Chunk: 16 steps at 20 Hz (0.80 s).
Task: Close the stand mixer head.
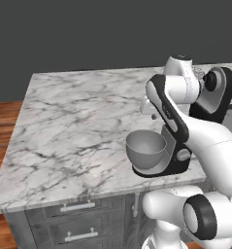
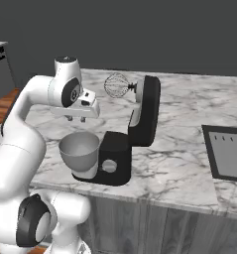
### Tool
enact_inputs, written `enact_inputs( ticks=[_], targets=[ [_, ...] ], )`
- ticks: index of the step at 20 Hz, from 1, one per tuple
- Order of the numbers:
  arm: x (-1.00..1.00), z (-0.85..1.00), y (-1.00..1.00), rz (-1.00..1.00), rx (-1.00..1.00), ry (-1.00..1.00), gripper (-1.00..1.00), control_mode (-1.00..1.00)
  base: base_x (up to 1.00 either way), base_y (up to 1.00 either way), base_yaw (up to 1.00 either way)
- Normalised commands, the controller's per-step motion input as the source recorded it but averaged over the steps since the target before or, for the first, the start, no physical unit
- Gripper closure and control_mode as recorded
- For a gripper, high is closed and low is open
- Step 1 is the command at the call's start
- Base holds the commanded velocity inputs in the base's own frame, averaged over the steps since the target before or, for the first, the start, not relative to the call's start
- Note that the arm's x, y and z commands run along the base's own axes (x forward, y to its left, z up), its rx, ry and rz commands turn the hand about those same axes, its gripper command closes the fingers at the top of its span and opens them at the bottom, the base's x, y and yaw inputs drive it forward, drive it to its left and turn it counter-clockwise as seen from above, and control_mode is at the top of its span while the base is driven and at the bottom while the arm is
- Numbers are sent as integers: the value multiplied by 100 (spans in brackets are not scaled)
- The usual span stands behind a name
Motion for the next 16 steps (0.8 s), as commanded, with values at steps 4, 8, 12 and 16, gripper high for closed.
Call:
enact_inputs(
  ticks=[4,8,12,16],
  targets=[
    [-9,0,-31,0,0,-6,-100,-100,0,0,0],
    [-60,0,-97,0,0,-20,-100,-100,0,0,0],
    [-57,0,-100,3,3,-16,-100,-100,0,0,0],
    [-7,1,-100,4,17,-1,-100,-100,0,0,0]
  ],
)
